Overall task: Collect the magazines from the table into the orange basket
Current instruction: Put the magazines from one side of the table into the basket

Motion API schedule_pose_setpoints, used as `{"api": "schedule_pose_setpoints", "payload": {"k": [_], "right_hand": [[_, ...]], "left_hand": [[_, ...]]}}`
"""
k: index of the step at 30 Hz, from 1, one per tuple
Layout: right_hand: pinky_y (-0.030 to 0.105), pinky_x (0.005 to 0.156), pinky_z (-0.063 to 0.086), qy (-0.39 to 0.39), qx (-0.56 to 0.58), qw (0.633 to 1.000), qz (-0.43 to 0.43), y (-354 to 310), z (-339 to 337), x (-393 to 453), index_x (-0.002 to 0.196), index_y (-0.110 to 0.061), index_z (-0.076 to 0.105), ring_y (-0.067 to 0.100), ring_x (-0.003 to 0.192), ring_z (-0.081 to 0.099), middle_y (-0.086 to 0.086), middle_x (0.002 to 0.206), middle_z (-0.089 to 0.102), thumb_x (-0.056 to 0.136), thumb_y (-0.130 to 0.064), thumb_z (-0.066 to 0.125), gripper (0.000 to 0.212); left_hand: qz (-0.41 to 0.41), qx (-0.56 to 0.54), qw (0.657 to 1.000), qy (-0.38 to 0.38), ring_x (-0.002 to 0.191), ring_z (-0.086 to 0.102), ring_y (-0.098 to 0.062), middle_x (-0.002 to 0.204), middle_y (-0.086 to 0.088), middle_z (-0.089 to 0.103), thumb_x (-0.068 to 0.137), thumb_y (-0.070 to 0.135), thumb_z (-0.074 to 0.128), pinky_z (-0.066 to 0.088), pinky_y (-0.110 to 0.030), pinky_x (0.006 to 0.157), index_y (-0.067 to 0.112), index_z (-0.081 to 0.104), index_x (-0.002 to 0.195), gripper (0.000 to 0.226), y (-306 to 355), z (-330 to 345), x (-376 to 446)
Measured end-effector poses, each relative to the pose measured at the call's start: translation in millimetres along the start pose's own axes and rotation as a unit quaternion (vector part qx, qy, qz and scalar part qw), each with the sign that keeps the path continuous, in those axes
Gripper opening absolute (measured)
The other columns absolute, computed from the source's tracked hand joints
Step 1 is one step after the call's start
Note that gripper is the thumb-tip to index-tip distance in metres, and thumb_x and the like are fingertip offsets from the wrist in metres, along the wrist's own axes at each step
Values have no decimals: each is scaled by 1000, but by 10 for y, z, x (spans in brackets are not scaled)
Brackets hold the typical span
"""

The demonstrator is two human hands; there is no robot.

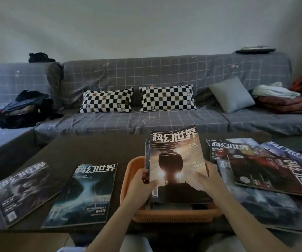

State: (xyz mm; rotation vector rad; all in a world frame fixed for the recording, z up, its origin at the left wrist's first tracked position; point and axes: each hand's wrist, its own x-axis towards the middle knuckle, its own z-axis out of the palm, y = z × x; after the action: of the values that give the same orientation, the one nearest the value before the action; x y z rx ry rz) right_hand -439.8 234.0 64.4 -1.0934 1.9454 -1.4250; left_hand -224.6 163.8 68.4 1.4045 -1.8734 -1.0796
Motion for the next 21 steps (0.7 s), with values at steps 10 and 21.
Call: {"api": "schedule_pose_setpoints", "payload": {"k": [10,21], "right_hand": [[23,84,41,39,-196,980,-9,142,62,-21,134,-19,42,20,108,51,7,136,43,82,-17,63,56],[23,63,42,-16,-115,991,60,41,51,-6,113,-20,56,3,79,54,-7,94,61,86,-25,60,28]], "left_hand": [[23,85,991,97,80,59,3,111,12,62,87,31,63,44,-13,65,31,56,122,36,-53,54,9],[37,38,996,75,47,61,-6,62,12,68,93,44,50,40,-14,39,42,66,81,20,-59,20,-9]]}}
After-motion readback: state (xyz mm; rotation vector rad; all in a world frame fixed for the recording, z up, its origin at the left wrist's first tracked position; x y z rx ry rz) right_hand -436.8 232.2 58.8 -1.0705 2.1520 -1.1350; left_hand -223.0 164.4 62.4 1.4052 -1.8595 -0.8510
